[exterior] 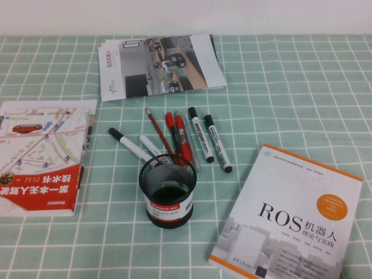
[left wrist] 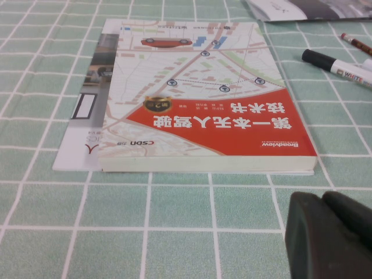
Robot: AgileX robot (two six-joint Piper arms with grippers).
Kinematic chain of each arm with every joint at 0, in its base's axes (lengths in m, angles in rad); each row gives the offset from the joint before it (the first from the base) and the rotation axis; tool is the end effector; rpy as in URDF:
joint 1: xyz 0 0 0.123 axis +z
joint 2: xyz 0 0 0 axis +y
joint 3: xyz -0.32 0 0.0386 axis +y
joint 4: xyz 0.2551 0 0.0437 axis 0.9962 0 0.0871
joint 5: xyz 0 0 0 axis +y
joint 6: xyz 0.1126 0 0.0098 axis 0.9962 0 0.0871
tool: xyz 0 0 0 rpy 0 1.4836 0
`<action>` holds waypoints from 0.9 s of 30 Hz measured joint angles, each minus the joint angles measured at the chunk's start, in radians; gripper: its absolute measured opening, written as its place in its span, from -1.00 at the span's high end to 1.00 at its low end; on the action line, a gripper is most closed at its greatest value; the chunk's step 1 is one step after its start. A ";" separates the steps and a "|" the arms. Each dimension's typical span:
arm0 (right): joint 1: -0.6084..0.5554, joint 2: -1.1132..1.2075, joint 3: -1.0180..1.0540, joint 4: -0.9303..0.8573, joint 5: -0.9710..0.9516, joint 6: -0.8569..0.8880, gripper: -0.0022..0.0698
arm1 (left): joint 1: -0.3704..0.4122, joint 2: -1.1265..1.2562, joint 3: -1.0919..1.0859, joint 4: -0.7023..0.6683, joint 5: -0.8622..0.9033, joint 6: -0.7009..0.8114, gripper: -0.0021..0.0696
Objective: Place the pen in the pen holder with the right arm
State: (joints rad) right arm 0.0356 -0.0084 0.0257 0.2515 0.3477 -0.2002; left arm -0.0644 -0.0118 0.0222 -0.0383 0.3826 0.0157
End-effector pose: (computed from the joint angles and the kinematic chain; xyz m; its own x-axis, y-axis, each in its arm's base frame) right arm 0.0437 0.0112 0.1684 -0.2685 0.0271 -0.9629 -0.1074 0.9925 0.0579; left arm 0.0427 -0.0044 0.1648 -0.3017 -0.0004 -0.9534 0.0720 0.9971 -0.0232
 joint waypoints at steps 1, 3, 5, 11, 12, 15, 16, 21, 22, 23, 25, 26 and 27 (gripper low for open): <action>0.000 0.000 0.000 0.000 0.000 0.000 0.99 | 0.000 0.000 0.000 0.000 0.000 0.000 0.95; 0.000 0.000 0.000 0.000 0.000 0.000 0.99 | 0.000 0.000 0.000 0.000 0.000 0.000 0.95; 0.000 0.000 0.000 0.000 0.000 0.000 0.99 | 0.000 0.000 0.000 0.000 0.000 0.000 0.95; 0.000 0.000 0.000 0.000 0.000 0.000 0.99 | 0.000 0.000 0.000 0.000 0.000 0.000 0.95; 0.000 0.000 0.000 0.005 0.000 0.000 0.99 | 0.000 0.000 0.000 0.000 0.000 0.000 0.95; 0.000 0.000 0.000 0.049 0.000 0.000 0.99 | 0.000 0.000 0.000 0.000 0.000 0.000 0.95; 0.000 0.000 0.000 0.073 -0.003 0.000 0.99 | 0.000 0.000 0.000 0.000 0.000 0.000 0.95; 0.000 0.000 0.000 0.295 -0.077 0.000 0.99 | 0.000 0.000 0.000 0.000 0.000 0.000 0.95; 0.000 0.000 0.000 0.365 -0.107 0.000 0.99 | 0.000 0.000 0.000 0.000 0.000 0.000 0.95; 0.000 0.000 0.000 0.425 -0.139 0.000 0.99 | 0.000 0.000 0.000 0.000 0.000 0.000 0.95; 0.000 0.000 0.000 0.589 -0.192 0.000 0.99 | 0.000 0.000 0.000 0.000 0.000 0.000 0.95; 0.000 0.000 0.000 0.646 -0.206 0.000 0.99 | 0.000 0.000 0.000 0.000 0.000 0.000 0.95; 0.000 0.000 0.000 0.698 -0.220 -0.002 0.99 | 0.000 0.000 0.000 0.000 0.000 0.000 0.95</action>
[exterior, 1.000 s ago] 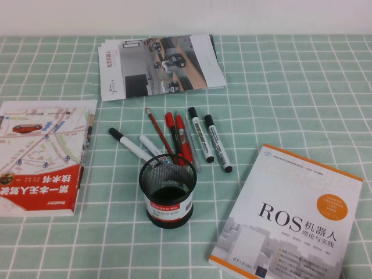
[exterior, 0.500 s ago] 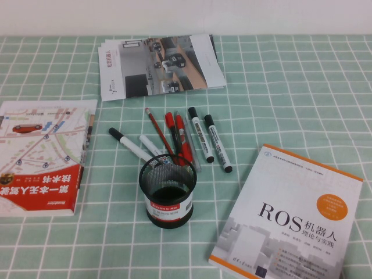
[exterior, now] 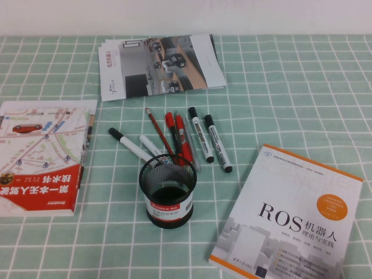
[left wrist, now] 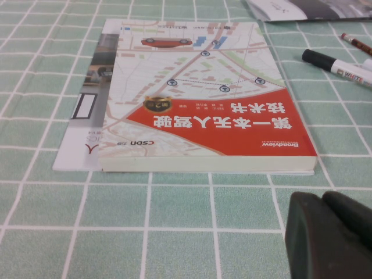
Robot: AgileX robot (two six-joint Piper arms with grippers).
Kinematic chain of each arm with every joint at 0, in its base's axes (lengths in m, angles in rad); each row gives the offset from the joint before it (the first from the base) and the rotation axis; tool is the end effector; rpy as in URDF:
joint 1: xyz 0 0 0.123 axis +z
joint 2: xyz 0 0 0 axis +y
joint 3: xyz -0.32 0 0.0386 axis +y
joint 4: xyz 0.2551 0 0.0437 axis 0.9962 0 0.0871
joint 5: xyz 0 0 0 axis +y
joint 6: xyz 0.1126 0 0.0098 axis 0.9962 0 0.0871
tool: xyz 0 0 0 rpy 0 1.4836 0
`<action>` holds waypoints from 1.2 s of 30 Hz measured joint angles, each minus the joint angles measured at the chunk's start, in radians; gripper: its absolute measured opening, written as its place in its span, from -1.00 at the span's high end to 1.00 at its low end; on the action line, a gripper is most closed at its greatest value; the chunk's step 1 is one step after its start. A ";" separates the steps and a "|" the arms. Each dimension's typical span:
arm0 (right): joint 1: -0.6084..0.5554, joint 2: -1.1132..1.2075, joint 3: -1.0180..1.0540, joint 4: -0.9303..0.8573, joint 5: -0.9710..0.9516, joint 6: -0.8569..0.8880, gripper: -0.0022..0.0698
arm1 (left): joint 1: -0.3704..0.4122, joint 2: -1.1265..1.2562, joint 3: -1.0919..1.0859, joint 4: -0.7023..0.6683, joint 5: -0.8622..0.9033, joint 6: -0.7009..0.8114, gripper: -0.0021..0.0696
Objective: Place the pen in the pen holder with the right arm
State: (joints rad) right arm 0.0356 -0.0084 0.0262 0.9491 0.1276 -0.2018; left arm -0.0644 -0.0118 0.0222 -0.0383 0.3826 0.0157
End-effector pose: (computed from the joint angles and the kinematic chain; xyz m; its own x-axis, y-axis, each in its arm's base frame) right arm 0.0475 0.0134 0.1975 -0.0977 0.6701 -0.7358 -0.0987 0.7292 0.6772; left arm 0.0427 -0.0044 0.1648 -0.3017 -0.0004 -0.9534 0.0720 0.9971 -0.0232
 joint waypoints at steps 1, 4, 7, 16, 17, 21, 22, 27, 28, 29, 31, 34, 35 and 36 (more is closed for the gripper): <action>0.000 0.000 0.000 0.031 -0.012 -0.006 0.99 | 0.000 0.000 0.000 0.000 0.000 0.000 0.95; 0.000 0.000 0.000 0.073 -0.030 -0.021 0.99 | 0.000 0.000 0.000 0.000 0.000 0.000 0.95; 0.000 0.000 0.000 0.075 -0.001 -0.028 0.99 | 0.000 0.000 0.000 0.000 0.000 0.000 0.95; 0.000 0.224 -0.199 -0.028 0.259 -0.032 0.99 | 0.000 0.000 0.000 0.000 0.000 0.000 0.95; 0.000 0.264 -0.223 -0.043 0.275 -0.032 0.99 | 0.000 0.000 0.000 0.000 0.000 0.000 0.95; 0.000 0.479 -0.399 -0.154 0.434 -0.032 0.99 | 0.000 0.000 0.000 0.000 0.000 0.000 0.95; 0.000 0.534 -0.443 -0.182 0.478 -0.032 0.99 | 0.000 0.000 0.000 0.000 0.000 0.000 0.95; 0.000 0.786 -0.652 -0.295 0.625 -0.032 0.99 | 0.000 0.000 0.000 0.000 0.000 0.000 0.95; 0.000 0.841 -0.699 -0.306 0.649 -0.032 0.99 | 0.000 0.000 0.000 0.000 0.000 0.000 0.95; 0.000 0.896 -0.748 -0.320 0.676 -0.032 0.99 | 0.000 0.000 0.000 0.000 0.000 0.000 0.95; 0.002 1.005 -0.842 -0.346 0.731 -0.032 0.99 | 0.000 0.000 0.000 0.000 0.000 0.000 0.95; 0.037 1.131 -0.957 -0.400 0.777 -0.015 0.99 | 0.000 0.000 0.000 0.000 0.000 0.000 0.95; 0.061 1.175 -1.001 -0.427 0.788 0.000 0.99 | 0.000 0.000 0.000 0.000 0.000 0.000 0.95; 0.089 1.217 -1.044 -0.458 0.798 0.019 0.99 | 0.000 0.000 0.000 0.000 0.000 0.000 0.95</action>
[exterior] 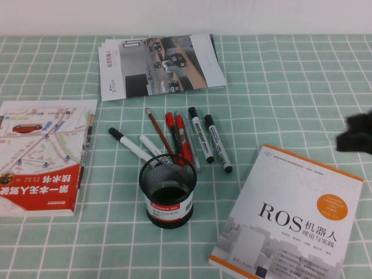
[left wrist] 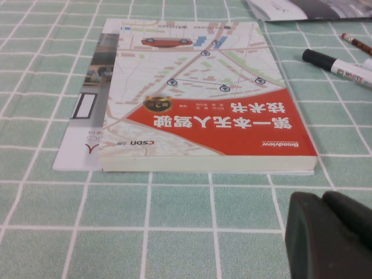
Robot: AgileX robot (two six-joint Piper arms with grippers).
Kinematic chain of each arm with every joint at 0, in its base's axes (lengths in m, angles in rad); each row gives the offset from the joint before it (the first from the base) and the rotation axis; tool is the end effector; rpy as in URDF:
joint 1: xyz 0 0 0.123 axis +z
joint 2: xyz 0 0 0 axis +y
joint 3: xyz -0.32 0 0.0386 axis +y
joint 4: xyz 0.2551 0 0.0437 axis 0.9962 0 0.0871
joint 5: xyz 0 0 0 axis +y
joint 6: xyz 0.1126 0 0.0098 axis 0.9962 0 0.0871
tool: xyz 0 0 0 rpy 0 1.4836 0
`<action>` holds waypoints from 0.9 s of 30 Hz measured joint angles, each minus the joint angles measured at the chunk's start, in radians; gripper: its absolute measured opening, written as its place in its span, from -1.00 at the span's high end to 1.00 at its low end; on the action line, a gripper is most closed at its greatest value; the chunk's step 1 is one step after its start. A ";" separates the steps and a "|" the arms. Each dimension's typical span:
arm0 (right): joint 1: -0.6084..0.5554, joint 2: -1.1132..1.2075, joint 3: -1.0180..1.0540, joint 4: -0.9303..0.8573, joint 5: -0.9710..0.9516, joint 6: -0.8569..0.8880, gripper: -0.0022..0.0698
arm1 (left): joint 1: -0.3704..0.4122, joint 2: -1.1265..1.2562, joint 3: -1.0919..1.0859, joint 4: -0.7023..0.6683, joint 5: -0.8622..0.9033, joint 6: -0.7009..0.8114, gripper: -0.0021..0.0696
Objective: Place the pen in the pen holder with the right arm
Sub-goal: Pick up the pen on the table
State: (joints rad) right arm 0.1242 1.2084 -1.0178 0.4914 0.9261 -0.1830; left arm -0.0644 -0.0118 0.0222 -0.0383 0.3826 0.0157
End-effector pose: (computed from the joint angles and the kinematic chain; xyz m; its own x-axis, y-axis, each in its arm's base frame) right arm 0.2336 0.0721 0.3442 -0.8525 0.0129 -0.5225 -0.2197 0.8983 0.3806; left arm 0.0427 -0.0044 0.1648 -0.3017 -0.0004 -0.9534 0.0720 0.9971 -0.0232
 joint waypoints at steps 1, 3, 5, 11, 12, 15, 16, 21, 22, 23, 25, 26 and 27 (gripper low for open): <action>0.024 0.041 -0.045 -0.026 0.008 0.014 0.99 | 0.000 0.000 0.000 0.000 0.000 0.000 0.95; 0.085 0.116 -0.126 -0.080 0.029 0.042 0.99 | 0.000 0.000 0.000 0.000 0.000 0.000 0.95; 0.142 0.198 -0.216 -0.114 0.042 0.048 0.99 | 0.000 0.000 0.000 0.000 0.000 0.000 0.95; 0.268 0.428 -0.503 -0.154 0.126 0.038 0.99 | 0.000 0.000 0.000 0.000 0.000 0.000 0.95; 0.290 0.467 -0.556 -0.167 0.144 0.038 0.99 | 0.000 0.000 0.000 0.000 0.000 0.000 0.95; 0.359 0.574 -0.702 -0.208 0.190 0.030 0.99 | 0.000 0.000 0.000 0.000 0.000 0.000 0.95; 0.376 0.605 -0.743 -0.217 0.203 0.022 0.99 | 0.000 0.000 0.000 0.000 0.000 0.000 0.95; 0.454 0.785 -0.967 -0.226 0.257 -0.014 0.99 | 0.000 0.000 0.000 0.000 0.000 0.000 0.95; 0.463 0.812 -1.013 -0.226 0.257 -0.016 0.99 | 0.000 0.000 0.000 0.000 0.000 0.000 0.95; 0.473 0.846 -1.056 -0.226 0.257 -0.018 0.99 | 0.000 0.000 0.000 0.000 0.000 0.000 0.95; 0.490 0.905 -1.128 -0.231 0.255 -0.031 0.99 | 0.000 0.000 0.000 0.000 0.000 0.000 0.95; 0.497 0.936 -1.165 -0.231 0.253 -0.048 0.99 | 0.000 0.000 0.000 0.000 0.000 0.000 0.95; 0.504 0.967 -1.201 -0.231 0.253 -0.066 0.98 | 0.000 0.000 0.000 0.000 0.000 0.000 0.95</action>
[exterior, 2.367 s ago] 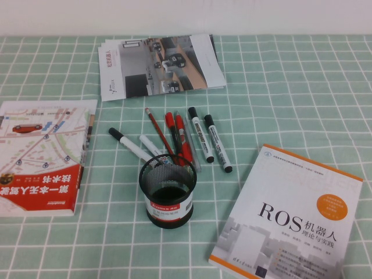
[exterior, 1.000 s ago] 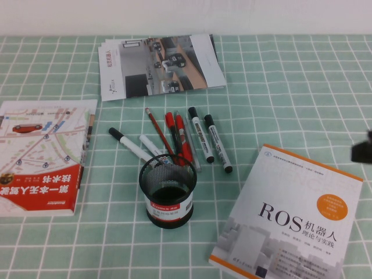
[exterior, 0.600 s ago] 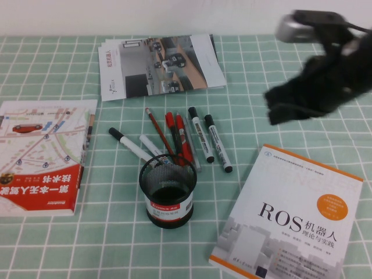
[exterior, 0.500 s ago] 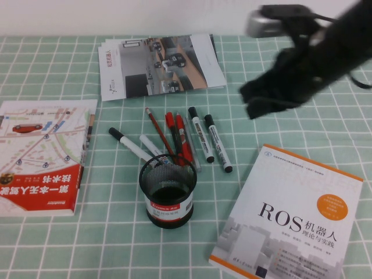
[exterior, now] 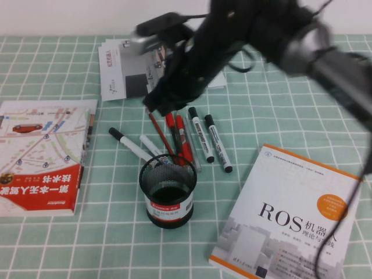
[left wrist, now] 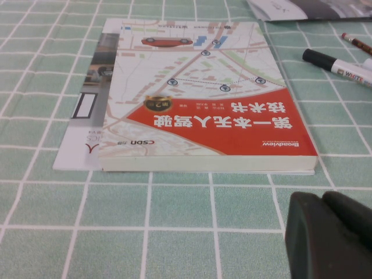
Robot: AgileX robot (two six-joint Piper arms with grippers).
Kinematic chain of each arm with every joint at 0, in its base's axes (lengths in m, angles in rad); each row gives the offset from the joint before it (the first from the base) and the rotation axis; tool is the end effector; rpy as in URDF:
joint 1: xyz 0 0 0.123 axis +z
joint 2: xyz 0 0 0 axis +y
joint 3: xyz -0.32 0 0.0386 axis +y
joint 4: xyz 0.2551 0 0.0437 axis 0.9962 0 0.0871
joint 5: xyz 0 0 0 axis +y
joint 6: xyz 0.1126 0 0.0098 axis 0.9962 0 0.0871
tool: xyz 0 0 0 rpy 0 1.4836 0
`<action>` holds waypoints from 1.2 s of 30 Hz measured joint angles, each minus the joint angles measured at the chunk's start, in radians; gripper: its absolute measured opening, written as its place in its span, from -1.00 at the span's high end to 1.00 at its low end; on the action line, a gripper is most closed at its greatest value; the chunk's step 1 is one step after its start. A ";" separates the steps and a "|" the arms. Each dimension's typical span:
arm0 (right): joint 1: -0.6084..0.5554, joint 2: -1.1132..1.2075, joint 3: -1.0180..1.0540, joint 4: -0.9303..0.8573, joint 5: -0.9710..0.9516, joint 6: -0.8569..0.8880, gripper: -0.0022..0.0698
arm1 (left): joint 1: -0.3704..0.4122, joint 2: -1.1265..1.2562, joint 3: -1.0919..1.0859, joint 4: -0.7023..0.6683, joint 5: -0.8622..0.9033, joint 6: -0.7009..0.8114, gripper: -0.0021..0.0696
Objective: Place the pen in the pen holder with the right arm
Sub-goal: Pick up the pen on the table
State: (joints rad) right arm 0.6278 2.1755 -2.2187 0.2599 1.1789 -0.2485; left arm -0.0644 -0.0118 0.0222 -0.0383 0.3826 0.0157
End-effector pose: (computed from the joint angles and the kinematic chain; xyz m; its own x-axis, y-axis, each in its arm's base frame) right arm 0.4071 0.3287 0.3245 -0.5908 -0.6049 -0.5339 -0.7634 0.6332 0.1274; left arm 0.0427 -0.0044 0.1648 -0.3017 -0.0004 -0.9534 0.0720 0.9971 -0.0232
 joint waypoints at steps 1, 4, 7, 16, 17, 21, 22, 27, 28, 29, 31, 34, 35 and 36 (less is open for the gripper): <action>0.006 0.024 -0.028 0.000 0.000 -0.010 0.97 | 0.000 0.000 0.000 0.000 0.000 0.000 0.95; 0.028 0.109 -0.125 0.001 -0.001 -0.066 0.82 | 0.000 0.000 0.000 0.000 0.000 0.000 0.95; 0.053 0.179 -0.203 0.009 -0.001 -0.096 0.60 | 0.000 0.000 0.000 0.000 0.000 0.000 0.95; 0.095 0.324 -0.287 0.026 -0.027 -0.116 0.33 | 0.000 0.000 0.000 0.000 0.000 0.000 0.95; 0.097 0.334 -0.289 0.027 -0.030 -0.121 0.33 | 0.000 0.000 0.000 0.000 0.000 0.000 0.95; 0.099 0.360 -0.289 0.028 -0.050 -0.137 0.32 | 0.000 0.000 0.000 0.000 0.000 0.000 0.95; 0.099 0.363 -0.289 0.028 -0.062 -0.138 0.32 | 0.000 0.000 0.000 0.000 0.000 0.000 0.95; 0.099 0.367 -0.291 0.020 -0.106 -0.139 0.32 | 0.000 0.000 0.000 0.000 0.000 0.000 0.95; 0.099 0.367 -0.291 0.020 -0.114 -0.139 0.32 | 0.000 0.000 0.000 0.000 0.000 0.000 0.95; 0.099 0.367 -0.291 0.017 -0.123 -0.139 0.32 | 0.000 0.000 0.000 0.000 0.000 0.000 0.95; 0.099 0.369 -0.291 0.004 -0.137 -0.139 0.32 | 0.000 0.000 0.000 0.000 0.000 0.000 0.95; 0.099 0.377 -0.291 -0.010 -0.147 -0.139 0.32 | 0.000 0.000 0.000 0.000 0.000 0.000 0.95; 0.099 0.380 -0.291 -0.015 -0.148 -0.139 0.32 | 0.000 0.000 0.000 0.000 0.000 0.000 0.95; 0.099 0.384 -0.291 -0.018 -0.148 -0.139 0.32 | 0.000 0.000 0.000 0.000 0.000 0.000 0.95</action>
State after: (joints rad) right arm 0.7266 2.5596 -2.5093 0.2423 1.0306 -0.3875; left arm -0.0644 -0.0118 0.0222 -0.0383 0.3826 0.0157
